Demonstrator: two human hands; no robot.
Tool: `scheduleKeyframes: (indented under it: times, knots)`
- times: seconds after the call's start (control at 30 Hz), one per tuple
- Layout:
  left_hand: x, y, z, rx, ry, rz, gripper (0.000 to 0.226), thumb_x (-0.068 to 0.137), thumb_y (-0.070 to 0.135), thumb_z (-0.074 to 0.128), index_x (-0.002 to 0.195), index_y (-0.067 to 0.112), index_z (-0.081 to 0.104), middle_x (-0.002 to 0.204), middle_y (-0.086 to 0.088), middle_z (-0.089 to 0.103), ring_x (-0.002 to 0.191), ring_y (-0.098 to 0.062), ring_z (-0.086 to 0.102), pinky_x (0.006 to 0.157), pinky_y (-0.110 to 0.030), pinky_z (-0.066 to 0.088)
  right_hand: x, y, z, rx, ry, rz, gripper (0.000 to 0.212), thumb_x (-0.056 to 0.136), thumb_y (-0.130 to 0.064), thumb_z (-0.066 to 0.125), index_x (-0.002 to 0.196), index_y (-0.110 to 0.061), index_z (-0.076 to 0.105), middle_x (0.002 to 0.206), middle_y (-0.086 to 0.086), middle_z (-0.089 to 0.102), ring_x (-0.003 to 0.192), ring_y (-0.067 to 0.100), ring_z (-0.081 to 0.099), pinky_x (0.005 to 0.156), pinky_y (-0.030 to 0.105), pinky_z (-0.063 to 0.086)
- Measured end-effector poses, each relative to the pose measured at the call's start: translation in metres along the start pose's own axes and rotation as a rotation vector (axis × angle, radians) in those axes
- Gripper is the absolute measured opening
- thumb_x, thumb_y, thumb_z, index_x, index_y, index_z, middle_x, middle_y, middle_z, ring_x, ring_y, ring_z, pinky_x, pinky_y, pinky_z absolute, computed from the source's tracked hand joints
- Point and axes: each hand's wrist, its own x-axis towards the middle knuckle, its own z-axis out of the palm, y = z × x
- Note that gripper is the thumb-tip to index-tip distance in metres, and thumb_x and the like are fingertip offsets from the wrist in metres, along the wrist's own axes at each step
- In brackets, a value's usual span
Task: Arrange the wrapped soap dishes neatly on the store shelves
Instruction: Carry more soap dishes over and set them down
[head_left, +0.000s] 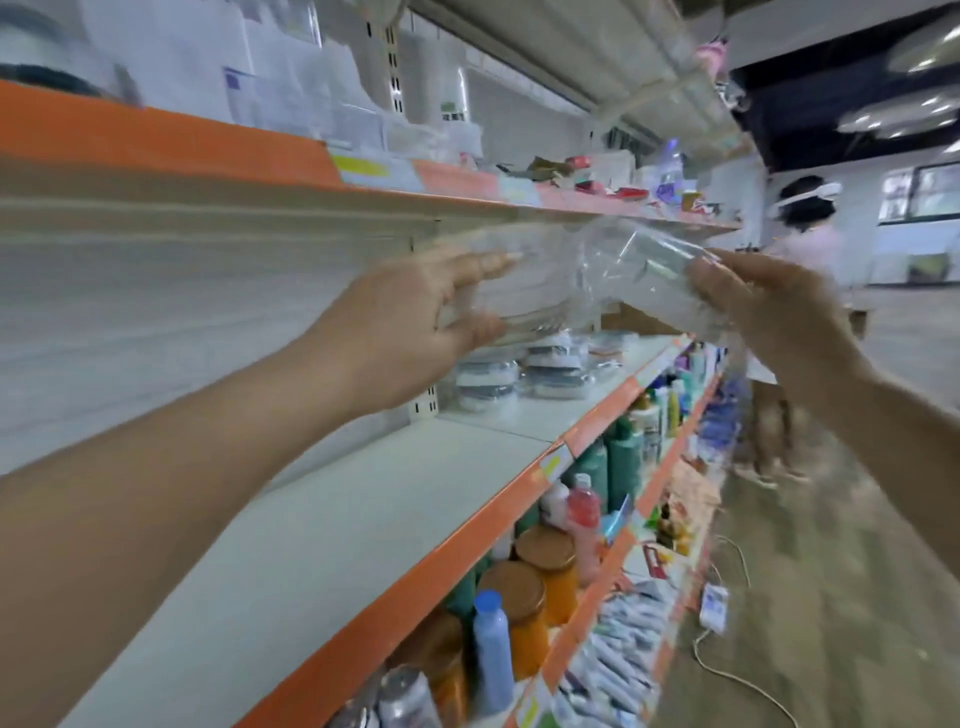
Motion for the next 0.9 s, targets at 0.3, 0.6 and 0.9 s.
scheduleKeyframes:
  times: [0.3, 0.6, 0.9]
  knots:
    - [0.109, -0.098, 0.211, 0.143, -0.267, -0.224, 0.049, 0.094, 0.03, 0.052, 0.141, 0.029, 0.039, 0.141, -0.001, 0.043, 0.131, -0.019, 0.039, 0.099, -0.023, 0.028, 0.104, 0.181, 0.085, -0.15, -0.195, 0.144, 0.038, 0.087, -0.04, 0.061, 0.117, -0.018, 0.067, 0.111, 0.007, 0.069, 0.105, 0.021, 0.062, 0.09, 0.028, 0.045]
    - [0.17, -0.183, 0.388, 0.224, -0.411, -0.476, 0.049, 0.097, 0.035, 0.039, 0.144, 0.041, 0.026, 0.15, 0.001, 0.025, 0.128, -0.024, 0.039, 0.102, -0.029, 0.036, 0.211, 0.303, 0.234, -0.391, -0.415, -0.003, 0.036, 0.096, -0.036, 0.049, 0.121, -0.015, 0.063, 0.129, 0.006, 0.059, 0.125, 0.022, 0.045, 0.094, 0.023, 0.023]
    - [0.207, -0.199, 0.42, -0.037, -0.432, -0.647, 0.079, 0.084, 0.047, 0.056, 0.148, 0.032, 0.011, 0.155, 0.002, 0.006, 0.135, -0.019, 0.034, 0.105, -0.023, 0.03, 0.239, 0.305, 0.303, -0.389, -0.909, -0.044, 0.055, 0.098, -0.04, 0.041, 0.144, -0.011, 0.032, 0.152, 0.013, 0.028, 0.141, 0.027, 0.021, 0.109, 0.033, 0.024]
